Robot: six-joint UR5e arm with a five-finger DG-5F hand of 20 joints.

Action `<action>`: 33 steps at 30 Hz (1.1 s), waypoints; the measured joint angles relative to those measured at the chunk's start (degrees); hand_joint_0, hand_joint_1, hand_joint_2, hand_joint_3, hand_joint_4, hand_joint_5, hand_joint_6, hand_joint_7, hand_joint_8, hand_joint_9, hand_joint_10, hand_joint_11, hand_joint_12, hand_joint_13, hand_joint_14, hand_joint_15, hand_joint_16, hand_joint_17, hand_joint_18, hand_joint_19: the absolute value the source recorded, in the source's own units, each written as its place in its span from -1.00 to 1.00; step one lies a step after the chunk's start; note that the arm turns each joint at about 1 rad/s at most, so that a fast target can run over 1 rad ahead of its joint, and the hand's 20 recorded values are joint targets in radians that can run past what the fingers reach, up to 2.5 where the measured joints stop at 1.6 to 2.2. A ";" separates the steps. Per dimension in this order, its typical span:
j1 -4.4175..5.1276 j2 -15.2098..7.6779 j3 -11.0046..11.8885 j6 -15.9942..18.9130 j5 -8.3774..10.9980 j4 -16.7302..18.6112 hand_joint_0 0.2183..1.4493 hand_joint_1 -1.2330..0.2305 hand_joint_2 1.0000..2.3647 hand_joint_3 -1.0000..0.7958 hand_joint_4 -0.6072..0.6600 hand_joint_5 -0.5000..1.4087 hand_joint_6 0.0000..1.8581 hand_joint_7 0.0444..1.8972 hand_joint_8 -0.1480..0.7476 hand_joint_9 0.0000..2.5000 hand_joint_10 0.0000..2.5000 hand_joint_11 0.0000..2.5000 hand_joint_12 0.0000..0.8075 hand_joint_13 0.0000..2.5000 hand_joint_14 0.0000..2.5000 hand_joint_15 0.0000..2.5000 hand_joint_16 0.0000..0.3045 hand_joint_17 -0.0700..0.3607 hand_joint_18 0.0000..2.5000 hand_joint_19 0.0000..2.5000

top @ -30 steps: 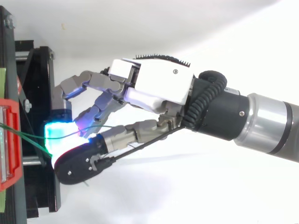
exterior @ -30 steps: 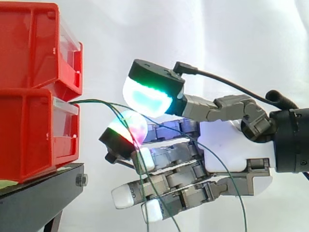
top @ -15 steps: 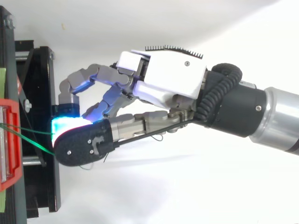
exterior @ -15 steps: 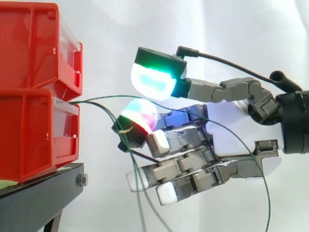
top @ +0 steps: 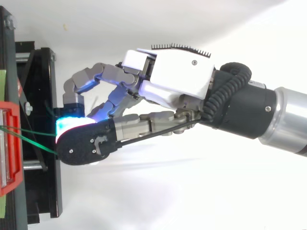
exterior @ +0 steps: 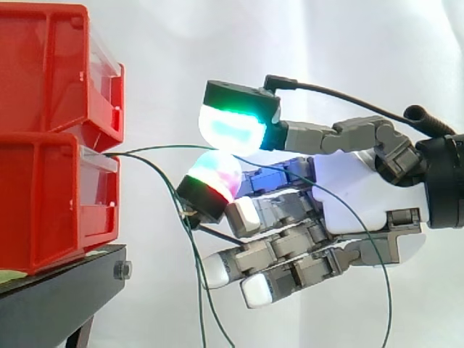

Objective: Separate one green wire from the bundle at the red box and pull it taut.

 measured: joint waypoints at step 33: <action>0.00 0.00 -0.02 -0.15 0.18 -0.05 -0.38 -0.34 -0.98 0.07 0.14 -0.61 -0.02 0.31 0.08 -0.09 -0.98 -0.37 0.07 -0.29 -0.99 -0.63 -0.63 -0.08 -0.26 -0.61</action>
